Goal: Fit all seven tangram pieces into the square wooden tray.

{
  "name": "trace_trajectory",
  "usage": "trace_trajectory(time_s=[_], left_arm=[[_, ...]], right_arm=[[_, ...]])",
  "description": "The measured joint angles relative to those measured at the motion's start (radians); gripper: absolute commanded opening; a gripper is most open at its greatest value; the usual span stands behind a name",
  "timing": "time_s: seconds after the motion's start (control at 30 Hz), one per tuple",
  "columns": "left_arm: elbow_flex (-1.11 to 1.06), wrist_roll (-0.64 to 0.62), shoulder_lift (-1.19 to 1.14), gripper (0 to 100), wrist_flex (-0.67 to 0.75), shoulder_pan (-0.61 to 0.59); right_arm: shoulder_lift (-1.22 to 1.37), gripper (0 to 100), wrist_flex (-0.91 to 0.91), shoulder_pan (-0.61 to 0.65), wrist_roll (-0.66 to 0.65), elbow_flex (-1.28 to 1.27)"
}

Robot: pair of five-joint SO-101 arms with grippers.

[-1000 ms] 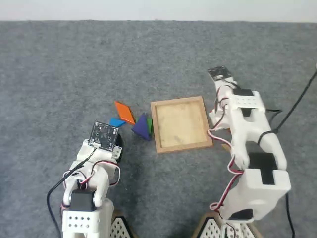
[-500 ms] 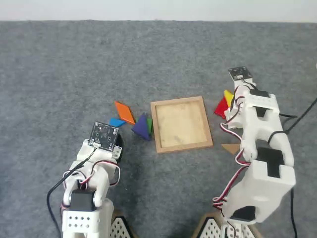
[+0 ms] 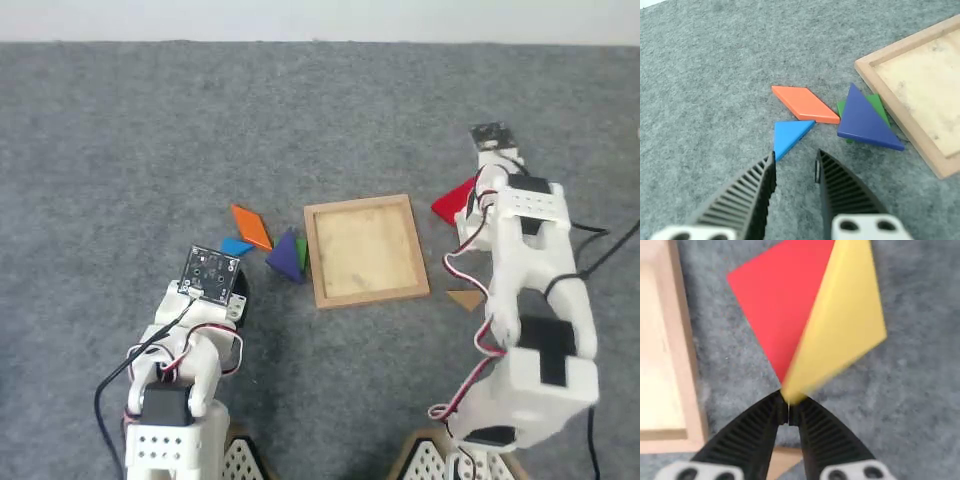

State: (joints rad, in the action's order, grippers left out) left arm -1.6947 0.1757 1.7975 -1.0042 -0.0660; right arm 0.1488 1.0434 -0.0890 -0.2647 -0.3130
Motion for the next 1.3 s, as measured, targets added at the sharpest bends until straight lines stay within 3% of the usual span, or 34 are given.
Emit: trace_trajectory(time_s=[0.1,0.3,0.43,0.63,0.9,1.03,1.3], left_arm=[[0.000,0.000,0.000,13,0.000,0.000],[0.000,0.000,0.000,13,0.000,0.000],[0.000,0.000,0.000,13,0.000,0.000],[0.000,0.000,0.000,13,0.000,0.000],[0.000,0.000,0.000,13,0.000,0.000],[0.000,0.000,0.000,13,0.000,0.000],[0.000,0.000,0.000,13,0.000,0.000]], right_arm=[[-0.066,4.5,0.044,-0.003,0.021,0.000],[-0.104,21.3,0.020,-0.002,0.118,0.000],[-0.075,25.0,-0.021,-0.002,0.166,0.069],[0.172,25.1,0.012,-0.002,0.242,0.307],[0.540,20.6,0.281,0.015,0.276,0.700],[0.608,5.1,0.388,0.011,0.276,0.815],[0.603,3.6,0.434,0.003,0.276,0.825]])
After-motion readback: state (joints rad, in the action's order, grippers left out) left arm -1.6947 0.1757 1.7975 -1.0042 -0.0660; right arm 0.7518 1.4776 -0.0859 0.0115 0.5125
